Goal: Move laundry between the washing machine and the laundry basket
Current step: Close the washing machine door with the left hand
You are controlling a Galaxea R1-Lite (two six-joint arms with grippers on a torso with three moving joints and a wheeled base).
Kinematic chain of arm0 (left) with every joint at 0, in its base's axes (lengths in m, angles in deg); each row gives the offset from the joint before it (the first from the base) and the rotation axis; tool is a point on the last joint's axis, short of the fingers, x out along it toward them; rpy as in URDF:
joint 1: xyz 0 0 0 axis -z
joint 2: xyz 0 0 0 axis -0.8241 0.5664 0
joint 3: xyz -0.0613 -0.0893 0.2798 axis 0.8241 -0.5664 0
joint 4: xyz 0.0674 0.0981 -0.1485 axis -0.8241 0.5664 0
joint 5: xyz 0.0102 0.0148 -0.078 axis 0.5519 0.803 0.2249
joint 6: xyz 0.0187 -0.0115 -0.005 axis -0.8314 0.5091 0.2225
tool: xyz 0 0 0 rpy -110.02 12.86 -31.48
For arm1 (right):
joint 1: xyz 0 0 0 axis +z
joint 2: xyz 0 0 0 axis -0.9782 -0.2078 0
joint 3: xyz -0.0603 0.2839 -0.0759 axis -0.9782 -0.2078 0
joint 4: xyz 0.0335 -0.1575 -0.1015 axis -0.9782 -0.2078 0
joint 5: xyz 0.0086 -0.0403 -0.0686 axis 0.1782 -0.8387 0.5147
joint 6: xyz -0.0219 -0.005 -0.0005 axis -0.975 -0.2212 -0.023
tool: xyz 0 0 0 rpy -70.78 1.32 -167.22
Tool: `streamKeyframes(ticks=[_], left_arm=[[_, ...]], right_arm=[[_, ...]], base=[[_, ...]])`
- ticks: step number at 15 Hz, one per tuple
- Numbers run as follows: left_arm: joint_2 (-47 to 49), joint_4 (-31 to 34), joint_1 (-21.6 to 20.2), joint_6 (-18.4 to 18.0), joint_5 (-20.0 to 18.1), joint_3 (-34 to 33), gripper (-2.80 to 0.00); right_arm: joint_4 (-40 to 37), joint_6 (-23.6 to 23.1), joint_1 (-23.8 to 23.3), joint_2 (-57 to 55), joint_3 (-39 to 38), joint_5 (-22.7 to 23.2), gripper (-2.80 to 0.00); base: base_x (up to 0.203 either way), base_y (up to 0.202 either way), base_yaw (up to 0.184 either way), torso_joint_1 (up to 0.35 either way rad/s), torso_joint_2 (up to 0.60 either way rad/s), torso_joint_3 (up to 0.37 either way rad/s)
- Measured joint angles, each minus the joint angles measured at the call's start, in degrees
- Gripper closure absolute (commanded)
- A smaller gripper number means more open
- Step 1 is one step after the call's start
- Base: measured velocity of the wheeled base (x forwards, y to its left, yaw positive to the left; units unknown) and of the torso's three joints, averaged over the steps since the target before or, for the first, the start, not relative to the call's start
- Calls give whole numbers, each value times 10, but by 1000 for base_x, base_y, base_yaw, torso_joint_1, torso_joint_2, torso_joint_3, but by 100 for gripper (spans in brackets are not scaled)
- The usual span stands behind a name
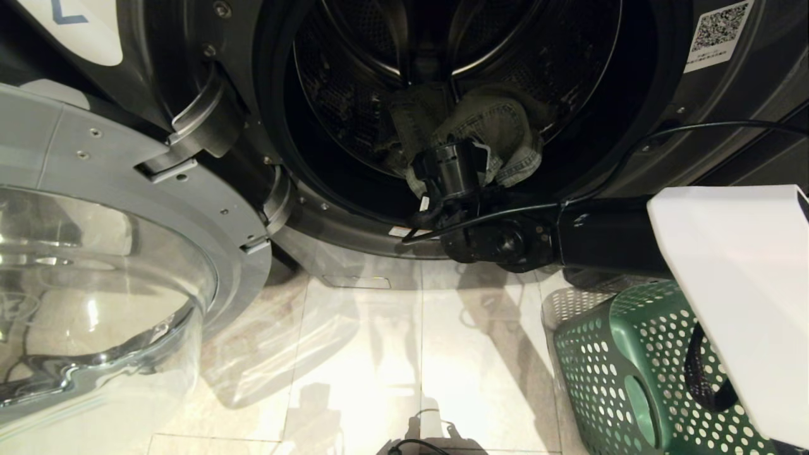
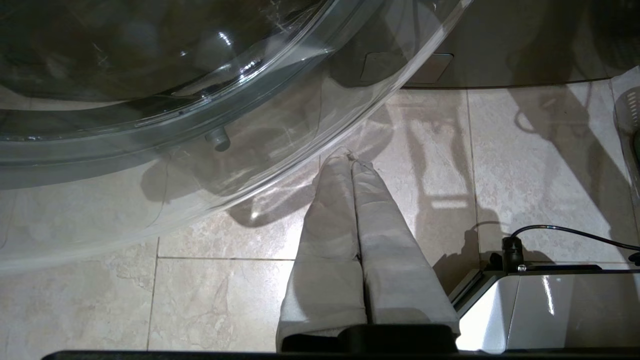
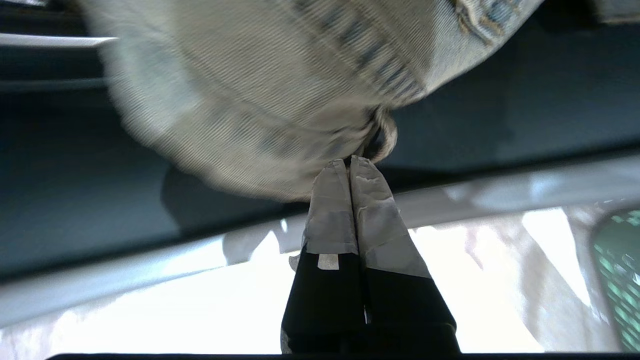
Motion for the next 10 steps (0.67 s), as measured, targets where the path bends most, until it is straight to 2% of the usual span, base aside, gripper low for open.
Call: streamKeyframes(ticks=[2,4,10], left_arm=[[0,0,0,0,0,0,0],[0,0,0,0,0,0,0],[0,0,0,0,0,0,0]], right_arm=[[67,-19,-13,-15,2,2,0],[165,-60,-23,-25,2,4,0],[494,-265,-52,-21,2,63,0]], base=[[0,0,0,0,0,0],[0,0,0,0,0,0],[0,0,0,0,0,0]])
